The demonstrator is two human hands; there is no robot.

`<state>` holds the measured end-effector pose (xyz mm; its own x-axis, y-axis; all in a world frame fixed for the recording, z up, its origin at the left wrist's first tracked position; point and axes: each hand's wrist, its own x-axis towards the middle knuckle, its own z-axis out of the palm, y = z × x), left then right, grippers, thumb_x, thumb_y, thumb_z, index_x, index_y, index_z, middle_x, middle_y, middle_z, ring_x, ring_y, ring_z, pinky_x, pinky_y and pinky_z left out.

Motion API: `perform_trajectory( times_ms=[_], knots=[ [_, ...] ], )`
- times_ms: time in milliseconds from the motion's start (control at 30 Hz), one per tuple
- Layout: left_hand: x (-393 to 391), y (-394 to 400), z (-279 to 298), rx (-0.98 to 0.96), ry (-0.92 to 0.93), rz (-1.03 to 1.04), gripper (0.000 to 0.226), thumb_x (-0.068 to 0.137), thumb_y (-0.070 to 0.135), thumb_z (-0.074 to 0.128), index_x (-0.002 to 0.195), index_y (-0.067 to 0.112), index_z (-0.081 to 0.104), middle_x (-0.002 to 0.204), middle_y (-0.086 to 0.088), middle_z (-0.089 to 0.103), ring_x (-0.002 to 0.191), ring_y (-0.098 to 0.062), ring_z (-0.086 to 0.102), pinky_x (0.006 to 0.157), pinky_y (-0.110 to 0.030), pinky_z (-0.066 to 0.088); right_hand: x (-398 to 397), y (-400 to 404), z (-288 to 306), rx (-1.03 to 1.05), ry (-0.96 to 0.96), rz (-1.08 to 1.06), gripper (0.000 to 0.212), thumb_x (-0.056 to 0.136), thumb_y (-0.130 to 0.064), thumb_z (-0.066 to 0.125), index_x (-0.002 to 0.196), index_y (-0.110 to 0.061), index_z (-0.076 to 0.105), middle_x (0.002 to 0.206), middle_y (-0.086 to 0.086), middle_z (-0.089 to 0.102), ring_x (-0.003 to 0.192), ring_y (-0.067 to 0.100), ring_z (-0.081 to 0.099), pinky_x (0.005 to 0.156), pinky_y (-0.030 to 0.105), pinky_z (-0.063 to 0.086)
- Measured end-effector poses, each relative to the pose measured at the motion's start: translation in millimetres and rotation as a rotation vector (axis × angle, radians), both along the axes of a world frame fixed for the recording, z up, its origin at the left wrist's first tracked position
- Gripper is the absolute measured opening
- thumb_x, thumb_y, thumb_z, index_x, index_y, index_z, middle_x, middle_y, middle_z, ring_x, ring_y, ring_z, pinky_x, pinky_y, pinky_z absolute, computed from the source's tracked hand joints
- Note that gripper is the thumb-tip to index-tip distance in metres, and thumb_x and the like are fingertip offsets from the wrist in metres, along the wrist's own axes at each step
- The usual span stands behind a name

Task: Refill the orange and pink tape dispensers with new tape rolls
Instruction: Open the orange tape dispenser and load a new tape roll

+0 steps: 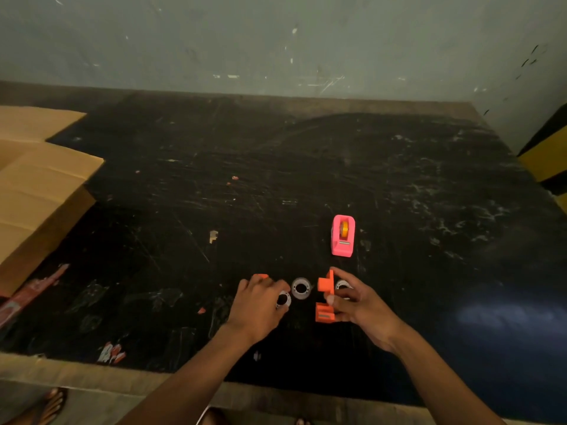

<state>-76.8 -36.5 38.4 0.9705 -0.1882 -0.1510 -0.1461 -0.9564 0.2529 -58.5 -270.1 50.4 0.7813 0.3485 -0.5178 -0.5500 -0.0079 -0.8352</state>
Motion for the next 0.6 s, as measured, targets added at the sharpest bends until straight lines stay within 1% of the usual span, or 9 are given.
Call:
perform_trajectory(
  times_ms=[100,200,300,400,500,600],
  knots=[
    [-0.7,-2.0,-11.1,0.159,0.015,-0.095,0.038,0.091,0.038,0.060,0.128,0.032,0.054,0.129,0.001,0.063,0.129,-0.025,0.043,0.102,-0.045,0.034,-0.4,-2.3,-2.8,-0.015,-0.015,-0.004,0.064,0.089,-0.004,0.066,0.141,-0.037,0.045,0.126,0.011,0.056,0.098,0.021,0.073,0.078,0.035,0.061],
    [-2.7,-3.5,-18.5,0.223,-0.016,-0.119,0.035,0.092,0.038,0.059,0.126,0.030,0.056,0.126,0.000,0.065,0.124,-0.024,0.044,0.098,-0.045,0.032,-1.0,-5.7,-4.8,-0.017,-0.026,-0.012,0.065,0.088,-0.006,0.067,0.140,-0.037,0.044,0.126,0.011,0.056,0.097,0.019,0.074,0.077,0.034,0.061],
    [-3.3,-4.2,-21.5,0.218,-0.036,-0.102,0.042,0.090,0.047,0.058,0.128,0.031,0.055,0.132,0.001,0.059,0.126,-0.024,0.041,0.096,-0.045,0.030,-2.0,-11.4,-5.7,0.002,-0.013,-0.027,0.065,0.088,-0.005,0.067,0.139,-0.038,0.045,0.129,0.012,0.056,0.099,0.022,0.073,0.080,0.038,0.061],
    [-1.7,-8.2,-23.8,0.177,-0.075,-0.051,0.052,0.088,0.057,0.054,0.134,0.034,0.048,0.137,0.002,0.054,0.129,-0.025,0.037,0.097,-0.045,0.031,-2.6,-15.1,-5.7,0.000,-0.016,-0.034,0.065,0.088,-0.005,0.067,0.139,-0.038,0.045,0.130,0.012,0.055,0.100,0.024,0.073,0.082,0.041,0.061],
    [7.2,-20.8,-24.4,0.109,-0.086,-0.017,0.056,0.090,0.055,0.054,0.140,0.035,0.040,0.140,0.001,0.052,0.128,-0.025,0.039,0.099,-0.043,0.031,-2.4,-14.7,-4.7,0.003,-0.025,-0.048,0.064,0.088,-0.004,0.067,0.138,-0.038,0.046,0.130,0.014,0.056,0.101,0.026,0.072,0.086,0.045,0.060],
    [20.6,-32.7,-24.5,0.115,-0.051,0.002,0.058,0.090,0.053,0.056,0.142,0.030,0.040,0.139,-0.003,0.055,0.126,-0.026,0.043,0.097,-0.042,0.032,-2.7,-12.1,-3.0,0.004,-0.036,-0.054,0.065,0.088,-0.004,0.068,0.138,-0.038,0.046,0.130,0.015,0.057,0.102,0.027,0.072,0.090,0.049,0.058]
  ],
)
